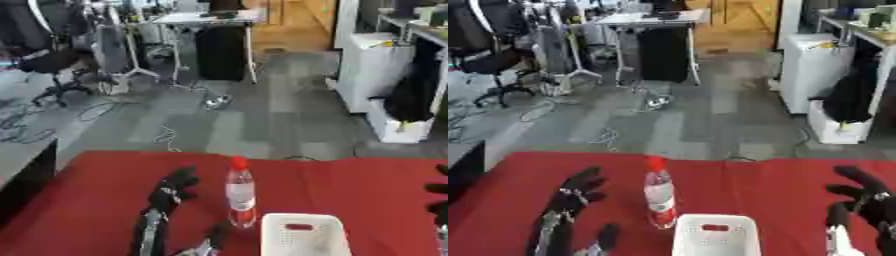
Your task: Pick up objects on the table and place them in the box.
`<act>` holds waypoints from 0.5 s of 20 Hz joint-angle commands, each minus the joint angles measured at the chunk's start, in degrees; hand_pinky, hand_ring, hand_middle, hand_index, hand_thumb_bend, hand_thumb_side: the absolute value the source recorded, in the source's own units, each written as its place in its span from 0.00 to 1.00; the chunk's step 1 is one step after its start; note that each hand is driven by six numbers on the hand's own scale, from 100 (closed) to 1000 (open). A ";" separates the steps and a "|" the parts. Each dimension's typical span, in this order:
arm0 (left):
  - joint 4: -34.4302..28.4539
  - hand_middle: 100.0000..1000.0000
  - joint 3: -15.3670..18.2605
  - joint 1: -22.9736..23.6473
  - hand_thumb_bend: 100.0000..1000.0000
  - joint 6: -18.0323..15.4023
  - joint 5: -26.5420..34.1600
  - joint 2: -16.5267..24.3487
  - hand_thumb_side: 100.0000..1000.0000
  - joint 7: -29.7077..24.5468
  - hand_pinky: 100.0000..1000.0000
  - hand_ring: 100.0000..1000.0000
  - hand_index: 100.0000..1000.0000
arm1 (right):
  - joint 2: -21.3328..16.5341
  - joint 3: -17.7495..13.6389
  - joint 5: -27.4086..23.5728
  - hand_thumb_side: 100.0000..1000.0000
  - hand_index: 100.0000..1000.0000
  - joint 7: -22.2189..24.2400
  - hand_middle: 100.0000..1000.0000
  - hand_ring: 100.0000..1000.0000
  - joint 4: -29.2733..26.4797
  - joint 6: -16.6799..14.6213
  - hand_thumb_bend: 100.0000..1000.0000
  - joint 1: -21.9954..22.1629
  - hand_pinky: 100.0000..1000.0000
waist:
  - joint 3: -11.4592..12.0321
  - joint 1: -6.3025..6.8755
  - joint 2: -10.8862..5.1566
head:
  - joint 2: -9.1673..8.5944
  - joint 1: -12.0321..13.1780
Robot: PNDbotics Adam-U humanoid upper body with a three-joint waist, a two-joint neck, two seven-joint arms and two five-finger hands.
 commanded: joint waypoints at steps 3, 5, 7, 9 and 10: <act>-0.18 0.79 -0.97 -0.28 0.49 -0.86 0.24 -0.60 0.54 -0.91 0.65 0.77 0.87 | 0.68 0.65 -0.19 0.43 0.91 -0.56 0.83 0.73 -0.85 -1.02 0.00 -0.15 0.55 | -0.04 -0.45 -0.72 | 0.44 -0.23; -0.19 0.79 -1.19 -0.24 0.49 -0.80 0.20 -0.64 0.54 -1.19 0.65 0.77 0.87 | 0.63 0.86 -0.21 0.44 0.90 -0.66 0.83 0.73 -0.82 -1.15 0.00 -0.19 0.55 | -0.03 -0.49 -0.79 | 0.47 -0.40; -0.16 0.79 -1.36 -0.24 0.50 -0.70 0.15 -0.64 0.54 -1.49 0.65 0.77 0.87 | 0.58 1.02 -0.04 0.44 0.90 -0.54 0.83 0.73 -0.74 -1.25 0.00 -0.21 0.55 | -0.03 -0.44 -0.80 | 0.51 -0.50; -0.12 0.78 -1.42 -0.23 0.55 -0.50 0.04 -0.64 0.51 -1.66 0.65 0.77 0.86 | 0.56 1.11 0.18 0.43 0.91 -0.42 0.83 0.72 -0.67 -1.31 0.00 -0.17 0.55 | -0.04 -0.36 -0.77 | 0.55 -0.55; -0.05 0.78 -1.45 -0.23 0.60 -0.26 -0.05 -0.61 0.48 -1.75 0.64 0.77 0.86 | 0.54 1.14 0.21 0.42 0.91 -0.38 0.82 0.72 -0.61 -1.25 0.00 -0.12 0.55 | -0.06 -0.32 -0.76 | 0.62 -0.58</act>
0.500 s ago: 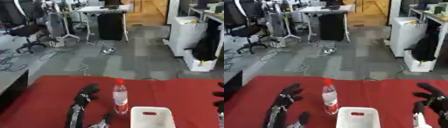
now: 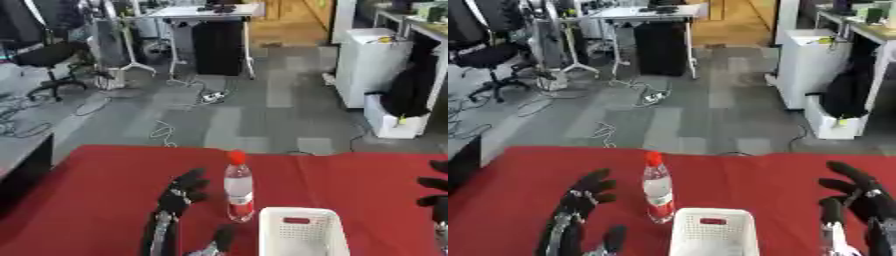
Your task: Pick up objects on the table and place them in the box.
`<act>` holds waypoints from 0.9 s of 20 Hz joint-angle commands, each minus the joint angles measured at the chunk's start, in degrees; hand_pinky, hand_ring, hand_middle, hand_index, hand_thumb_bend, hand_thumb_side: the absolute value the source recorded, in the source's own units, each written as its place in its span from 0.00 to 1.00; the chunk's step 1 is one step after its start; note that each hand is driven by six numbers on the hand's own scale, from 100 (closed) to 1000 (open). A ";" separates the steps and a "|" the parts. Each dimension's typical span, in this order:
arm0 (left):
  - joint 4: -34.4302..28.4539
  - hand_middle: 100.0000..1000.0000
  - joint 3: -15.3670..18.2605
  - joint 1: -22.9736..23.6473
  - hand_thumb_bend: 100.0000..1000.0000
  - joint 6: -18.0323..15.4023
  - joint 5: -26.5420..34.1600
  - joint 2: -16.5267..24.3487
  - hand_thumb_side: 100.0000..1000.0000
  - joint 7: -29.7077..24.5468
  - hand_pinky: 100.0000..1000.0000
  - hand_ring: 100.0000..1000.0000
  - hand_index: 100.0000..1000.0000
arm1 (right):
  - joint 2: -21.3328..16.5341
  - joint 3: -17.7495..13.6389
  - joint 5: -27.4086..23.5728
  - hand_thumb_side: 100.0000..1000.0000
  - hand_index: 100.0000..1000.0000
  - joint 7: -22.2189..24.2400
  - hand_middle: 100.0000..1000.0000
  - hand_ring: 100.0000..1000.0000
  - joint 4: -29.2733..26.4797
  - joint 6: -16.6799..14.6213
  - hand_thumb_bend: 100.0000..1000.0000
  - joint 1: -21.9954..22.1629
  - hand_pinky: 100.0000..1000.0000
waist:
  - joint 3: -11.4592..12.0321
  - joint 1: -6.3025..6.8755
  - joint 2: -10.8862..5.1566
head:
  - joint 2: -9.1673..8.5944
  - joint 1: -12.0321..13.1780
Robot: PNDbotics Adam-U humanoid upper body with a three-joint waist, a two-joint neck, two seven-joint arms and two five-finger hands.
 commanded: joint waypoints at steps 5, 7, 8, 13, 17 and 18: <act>0.48 0.81 -0.26 -1.04 0.71 5.50 -0.44 0.92 0.44 -1.74 0.65 0.78 0.89 | -0.26 0.29 -0.05 0.42 0.91 0.40 0.81 0.70 -0.49 0.11 0.00 0.14 0.54 | -0.27 0.22 -0.74 | 0.45 -0.51; 0.24 0.81 0.12 -1.99 0.72 7.84 -0.46 1.87 0.44 -2.58 0.66 0.79 0.90 | -0.31 0.30 0.05 0.42 0.91 0.62 0.81 0.69 -0.41 0.14 0.00 0.38 0.54 | -0.29 0.32 -0.83 | 0.48 -0.56; 0.03 0.82 0.44 -2.65 0.73 8.75 -0.52 2.57 0.45 -2.94 0.66 0.79 0.90 | -0.35 0.32 0.12 0.42 0.91 0.75 0.81 0.68 -0.36 0.14 0.00 0.52 0.54 | -0.29 0.38 -0.87 | 0.45 -0.57; 0.00 0.85 1.59 -5.86 0.73 12.46 1.10 5.94 0.50 -5.47 0.69 0.83 0.93 | -0.51 0.47 0.35 0.42 0.91 1.40 0.81 0.68 -0.27 -0.13 0.00 1.13 0.54 | -0.09 0.44 -1.05 | 0.51 -0.49; 0.95 0.85 2.42 -8.88 0.72 14.38 4.11 8.88 0.52 -6.53 0.69 0.82 0.93 | -0.83 0.57 0.40 0.42 0.91 1.95 0.81 0.67 -0.14 -0.45 0.00 2.13 0.54 | 0.05 0.31 -1.42 | 1.05 -0.33; 1.31 0.85 2.55 -9.67 0.72 14.69 5.07 9.58 0.52 -6.54 0.69 0.82 0.93 | -0.85 0.59 0.41 0.42 0.90 2.05 0.81 0.67 -0.06 -0.49 0.00 2.43 0.54 | 0.06 0.28 -1.54 | 1.11 -0.20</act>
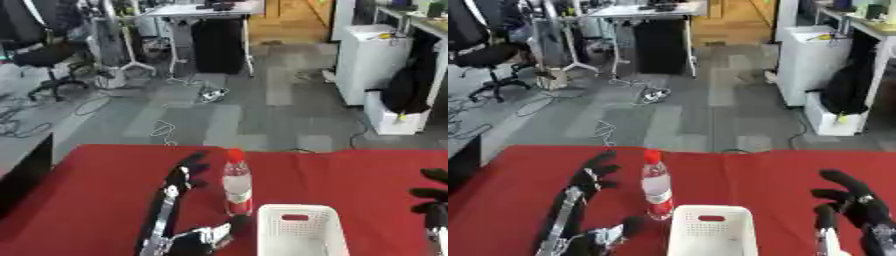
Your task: Pick up objects on the table and place them in the box.
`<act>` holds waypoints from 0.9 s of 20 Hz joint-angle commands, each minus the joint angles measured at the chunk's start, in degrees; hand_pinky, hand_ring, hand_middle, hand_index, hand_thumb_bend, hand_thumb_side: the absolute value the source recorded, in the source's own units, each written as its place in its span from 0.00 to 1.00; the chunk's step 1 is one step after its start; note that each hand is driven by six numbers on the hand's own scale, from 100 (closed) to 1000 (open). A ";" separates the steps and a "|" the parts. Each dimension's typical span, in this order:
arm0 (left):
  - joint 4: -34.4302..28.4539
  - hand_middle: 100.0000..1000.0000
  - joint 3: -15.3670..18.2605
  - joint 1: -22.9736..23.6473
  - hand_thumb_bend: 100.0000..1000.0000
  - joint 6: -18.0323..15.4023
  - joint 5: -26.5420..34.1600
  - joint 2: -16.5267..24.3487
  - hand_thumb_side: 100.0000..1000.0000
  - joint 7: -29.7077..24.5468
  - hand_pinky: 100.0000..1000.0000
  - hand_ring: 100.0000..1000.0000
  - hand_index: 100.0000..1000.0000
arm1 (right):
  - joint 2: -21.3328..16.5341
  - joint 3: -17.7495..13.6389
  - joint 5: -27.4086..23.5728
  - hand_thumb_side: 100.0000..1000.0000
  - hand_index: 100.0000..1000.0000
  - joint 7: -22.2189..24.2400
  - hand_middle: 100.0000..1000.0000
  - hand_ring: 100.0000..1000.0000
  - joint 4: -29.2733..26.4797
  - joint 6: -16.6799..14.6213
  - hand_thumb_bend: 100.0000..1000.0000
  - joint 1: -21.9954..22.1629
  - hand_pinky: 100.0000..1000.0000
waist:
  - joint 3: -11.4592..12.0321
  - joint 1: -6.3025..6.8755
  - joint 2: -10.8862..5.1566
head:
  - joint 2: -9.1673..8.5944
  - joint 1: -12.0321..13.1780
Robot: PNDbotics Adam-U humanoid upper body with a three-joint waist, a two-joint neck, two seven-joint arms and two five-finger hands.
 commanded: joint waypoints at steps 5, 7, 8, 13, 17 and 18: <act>3.38 0.86 1.01 -5.04 0.76 1.79 4.24 4.75 0.52 0.60 0.70 0.83 0.93 | -0.66 0.34 0.12 0.43 0.90 1.00 0.81 0.66 -0.27 -0.44 0.00 0.91 0.54 | 0.01 -0.54 -1.46 | 0.18 0.57; 5.71 0.87 0.93 -6.19 0.78 1.72 4.38 5.40 0.53 1.07 0.70 0.84 0.93 | -0.63 0.44 -0.02 0.43 0.90 1.36 0.81 0.66 -0.27 -0.64 0.00 1.01 0.53 | -0.11 -0.72 -1.58 | 0.20 0.77; 6.77 0.90 0.61 -6.79 0.78 1.19 4.47 5.74 0.55 0.60 0.75 0.88 0.95 | -0.57 0.47 -0.10 0.43 0.90 1.50 0.80 0.66 -0.27 -0.72 0.00 1.06 0.53 | -0.15 -0.86 -1.66 | 0.20 0.81; 12.71 0.98 0.17 -9.48 0.89 -3.01 4.46 7.14 0.59 -6.25 0.88 0.98 1.00 | -0.39 0.63 -0.46 0.43 0.90 2.27 0.80 0.66 -0.25 -1.09 0.00 1.12 0.53 | -0.37 -1.18 -1.79 | 0.29 0.80; 16.44 1.00 0.65 -10.83 0.94 -4.27 4.15 7.61 0.63 -10.33 0.94 1.00 1.00 | -0.36 0.75 -0.66 0.43 0.90 2.54 0.81 0.66 -0.22 -1.24 0.00 1.05 0.53 | -0.68 -1.19 -1.75 | 0.34 0.84; 17.27 1.00 0.74 -11.10 0.95 -4.34 4.04 7.63 0.62 -10.79 0.94 1.00 1.00 | -0.35 0.79 -0.70 0.43 0.90 2.60 0.81 0.66 -0.22 -1.28 0.00 1.02 0.53 | -0.76 -1.18 -1.72 | 0.34 0.85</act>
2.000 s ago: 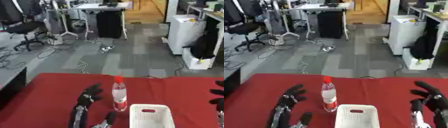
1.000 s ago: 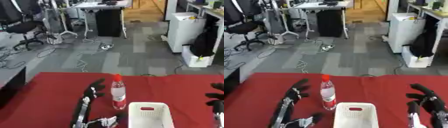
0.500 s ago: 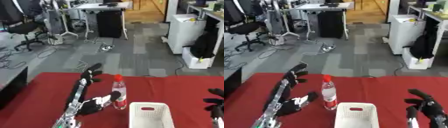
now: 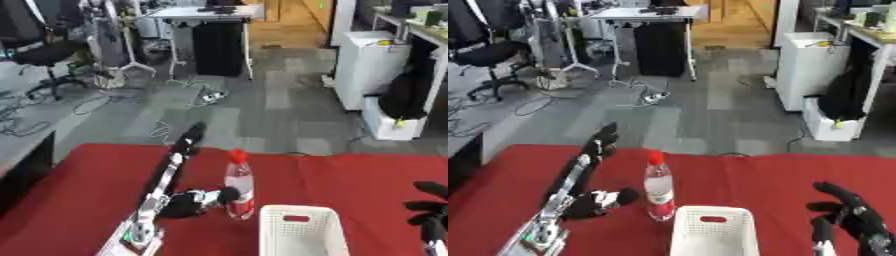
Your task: Pick up objects on the table and place them in the box.
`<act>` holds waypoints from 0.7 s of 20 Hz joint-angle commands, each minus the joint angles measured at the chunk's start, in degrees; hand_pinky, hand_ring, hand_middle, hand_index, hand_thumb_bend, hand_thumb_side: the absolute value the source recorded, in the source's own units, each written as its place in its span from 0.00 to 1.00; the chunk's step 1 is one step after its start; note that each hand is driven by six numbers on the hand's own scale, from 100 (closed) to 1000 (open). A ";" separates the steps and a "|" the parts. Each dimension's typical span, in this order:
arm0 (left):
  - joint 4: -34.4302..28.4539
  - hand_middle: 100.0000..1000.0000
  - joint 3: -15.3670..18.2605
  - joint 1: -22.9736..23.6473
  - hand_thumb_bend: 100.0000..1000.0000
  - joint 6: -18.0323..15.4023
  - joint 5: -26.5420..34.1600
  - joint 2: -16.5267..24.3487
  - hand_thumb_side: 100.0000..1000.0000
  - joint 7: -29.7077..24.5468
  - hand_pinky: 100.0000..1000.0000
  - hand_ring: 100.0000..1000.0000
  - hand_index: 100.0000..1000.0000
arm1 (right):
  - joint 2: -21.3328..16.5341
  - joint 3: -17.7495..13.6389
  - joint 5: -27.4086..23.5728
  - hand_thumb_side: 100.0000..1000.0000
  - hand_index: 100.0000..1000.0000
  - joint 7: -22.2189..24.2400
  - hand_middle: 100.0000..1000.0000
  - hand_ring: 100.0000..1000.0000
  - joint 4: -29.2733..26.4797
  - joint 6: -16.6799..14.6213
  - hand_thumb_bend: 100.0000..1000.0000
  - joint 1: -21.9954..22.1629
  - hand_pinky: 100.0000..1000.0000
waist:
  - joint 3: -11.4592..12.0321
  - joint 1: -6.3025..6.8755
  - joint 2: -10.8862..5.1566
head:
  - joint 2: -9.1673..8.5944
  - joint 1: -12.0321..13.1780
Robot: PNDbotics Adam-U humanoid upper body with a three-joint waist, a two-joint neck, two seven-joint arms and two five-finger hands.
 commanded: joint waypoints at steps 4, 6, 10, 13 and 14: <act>3.94 1.00 0.88 -2.34 0.97 -0.60 -1.28 1.45 0.60 -2.66 0.92 1.00 1.00 | -0.28 0.28 -0.57 0.43 0.90 0.48 0.81 0.66 -0.55 -0.27 0.00 -0.50 0.53 | -0.30 -0.01 -0.77 | 0.17 0.37; 4.81 1.00 0.99 -2.61 0.97 -0.77 -2.16 1.35 0.58 -2.50 0.91 1.00 1.00 | -0.26 0.28 -0.62 0.43 0.90 0.53 0.81 0.66 -0.53 -0.28 0.00 -0.53 0.53 | -0.38 0.05 -0.71 | 0.17 0.34; 6.53 0.97 1.08 -3.12 0.97 -1.28 -3.14 1.40 0.55 -1.78 0.88 0.98 1.00 | -0.21 0.31 -0.78 0.43 0.90 0.58 0.81 0.66 -0.53 -0.31 0.00 -0.59 0.53 | -0.57 0.24 -0.58 | 0.18 0.35; 8.75 0.97 1.12 -3.84 0.97 -1.91 -2.92 1.66 0.52 -1.71 0.85 0.96 1.00 | -0.18 0.37 -0.95 0.43 0.92 0.68 0.81 0.66 -0.53 -0.34 0.00 -0.60 0.54 | -0.66 0.35 -0.55 | 0.19 0.46; 9.58 0.95 1.14 -4.10 0.98 -2.25 -2.73 1.74 0.51 -1.66 0.84 0.95 1.00 | -0.18 0.38 -1.00 0.43 0.92 0.72 0.81 0.66 -0.53 -0.36 0.00 -0.61 0.54 | -0.69 0.37 -0.55 | 0.20 0.48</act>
